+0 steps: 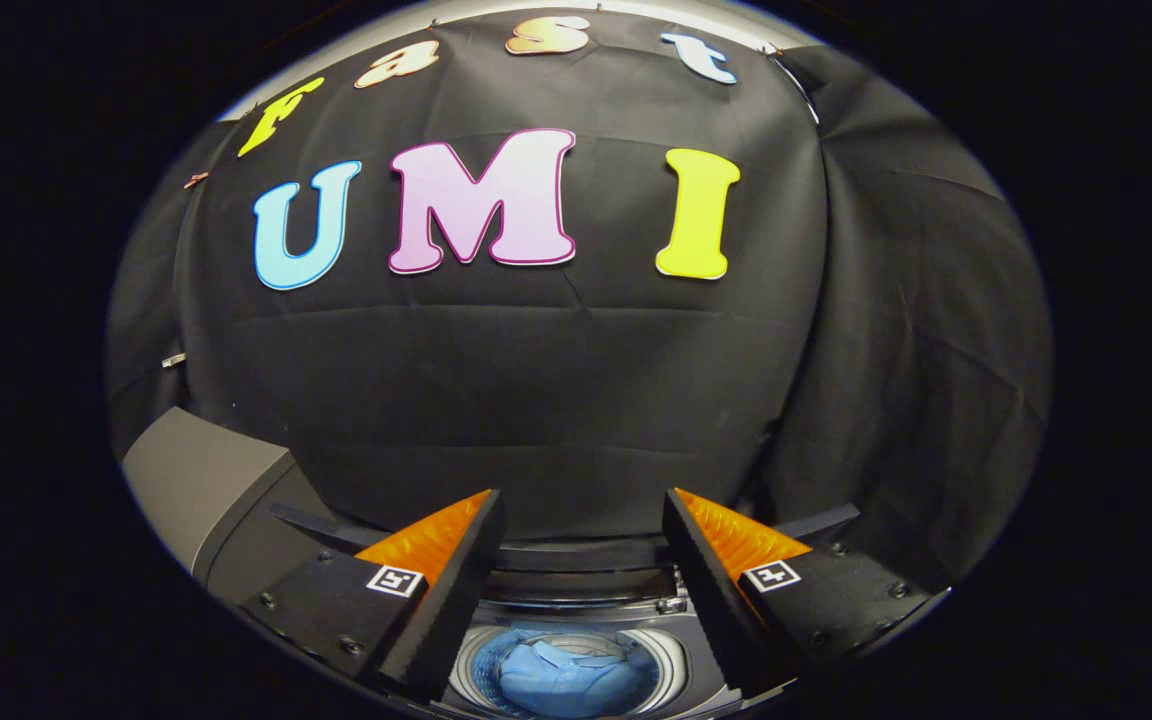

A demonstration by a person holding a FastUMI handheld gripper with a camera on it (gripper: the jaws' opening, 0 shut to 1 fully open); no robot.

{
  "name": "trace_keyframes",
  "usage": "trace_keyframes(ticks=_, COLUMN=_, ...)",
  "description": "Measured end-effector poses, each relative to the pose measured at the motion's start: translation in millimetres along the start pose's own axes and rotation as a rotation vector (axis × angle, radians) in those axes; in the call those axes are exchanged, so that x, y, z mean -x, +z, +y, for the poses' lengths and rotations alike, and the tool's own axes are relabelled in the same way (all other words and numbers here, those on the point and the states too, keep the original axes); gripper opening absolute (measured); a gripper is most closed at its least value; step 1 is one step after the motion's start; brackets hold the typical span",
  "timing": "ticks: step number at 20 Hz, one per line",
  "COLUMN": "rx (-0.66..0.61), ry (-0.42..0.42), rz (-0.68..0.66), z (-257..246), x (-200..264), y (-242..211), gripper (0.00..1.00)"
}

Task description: Put the clothes into the washing machine and then close the washing machine lid.

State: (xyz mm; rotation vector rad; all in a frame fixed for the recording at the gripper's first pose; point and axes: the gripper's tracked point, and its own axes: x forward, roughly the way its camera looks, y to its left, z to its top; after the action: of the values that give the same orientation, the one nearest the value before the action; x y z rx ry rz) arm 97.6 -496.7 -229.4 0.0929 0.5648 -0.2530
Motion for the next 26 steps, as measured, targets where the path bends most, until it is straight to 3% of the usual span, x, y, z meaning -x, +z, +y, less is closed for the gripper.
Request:
trace_keyframes(ticks=5, rx=-0.001, ry=-0.062, rz=0.004, z=-0.7, x=16.5, y=-10.7, gripper=1.00)
trace_keyframes(ticks=11, rx=0.002, ry=-0.068, rz=0.012, z=-1.5, x=53.2, y=-44.9, gripper=1.00)
trace_keyframes(ticks=17, rx=0.012, ry=-0.104, rz=0.177, z=-4.5, x=101.5, y=-147.2, gripper=0.99)
trace_keyframes(ticks=19, rx=0.005, ry=-0.087, rz=0.183, z=7.0, x=115.5, y=-158.0, gripper=0.99)
trace_keyframes(ticks=22, rx=0.026, ry=-0.036, rz=0.108, z=35.4, x=126.2, y=-132.1, gripper=0.99)
trace_keyframes(ticks=26, rx=-0.004, ry=0.012, rz=-0.081, z=59.8, x=136.8, y=-55.8, gripper=0.99)
